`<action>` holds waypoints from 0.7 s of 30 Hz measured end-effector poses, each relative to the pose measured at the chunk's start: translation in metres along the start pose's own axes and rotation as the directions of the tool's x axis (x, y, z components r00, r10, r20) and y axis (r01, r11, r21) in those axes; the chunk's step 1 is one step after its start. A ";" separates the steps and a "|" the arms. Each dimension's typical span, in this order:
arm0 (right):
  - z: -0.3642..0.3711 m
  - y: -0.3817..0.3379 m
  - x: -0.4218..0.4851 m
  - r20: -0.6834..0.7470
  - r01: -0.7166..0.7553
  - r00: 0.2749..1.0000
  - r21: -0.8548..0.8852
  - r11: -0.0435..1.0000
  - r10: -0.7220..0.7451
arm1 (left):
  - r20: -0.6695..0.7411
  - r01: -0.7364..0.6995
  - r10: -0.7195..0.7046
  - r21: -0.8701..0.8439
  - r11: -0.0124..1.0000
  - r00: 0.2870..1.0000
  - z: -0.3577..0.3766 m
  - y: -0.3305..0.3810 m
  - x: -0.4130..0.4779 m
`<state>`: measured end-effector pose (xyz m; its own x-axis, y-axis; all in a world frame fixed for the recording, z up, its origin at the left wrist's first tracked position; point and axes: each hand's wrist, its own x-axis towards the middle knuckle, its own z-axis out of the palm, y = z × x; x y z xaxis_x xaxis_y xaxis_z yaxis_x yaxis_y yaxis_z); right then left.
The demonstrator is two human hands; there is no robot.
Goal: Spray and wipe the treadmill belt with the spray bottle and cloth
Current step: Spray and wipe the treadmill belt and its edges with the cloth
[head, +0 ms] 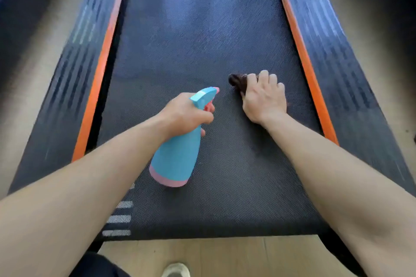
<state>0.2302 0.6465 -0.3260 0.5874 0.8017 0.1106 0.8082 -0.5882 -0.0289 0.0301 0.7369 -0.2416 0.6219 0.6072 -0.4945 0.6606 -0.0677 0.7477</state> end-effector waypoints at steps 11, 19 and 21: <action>-0.009 0.008 -0.110 -0.011 0.248 0.969 -0.015 0.969 -0.248 | 0.089 0.022 -0.025 0.031 0.999 0.996 0.009 0.010 -0.015; -0.004 -0.021 -0.023 0.020 0.026 0.999 0.011 1.000 -0.026 | 0.060 0.019 -0.022 0.050 0.999 0.998 0.012 -0.004 -0.021; -0.011 -0.019 -0.071 -0.037 0.084 0.996 0.019 0.996 -0.083 | 0.060 0.013 -0.017 0.057 0.998 0.998 0.011 -0.005 -0.024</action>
<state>0.1728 0.6001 -0.3224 0.5161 0.8434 0.1493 0.8553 -0.5167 -0.0380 0.0168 0.7138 -0.2383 0.6349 0.5596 -0.5326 0.6919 -0.1050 0.7144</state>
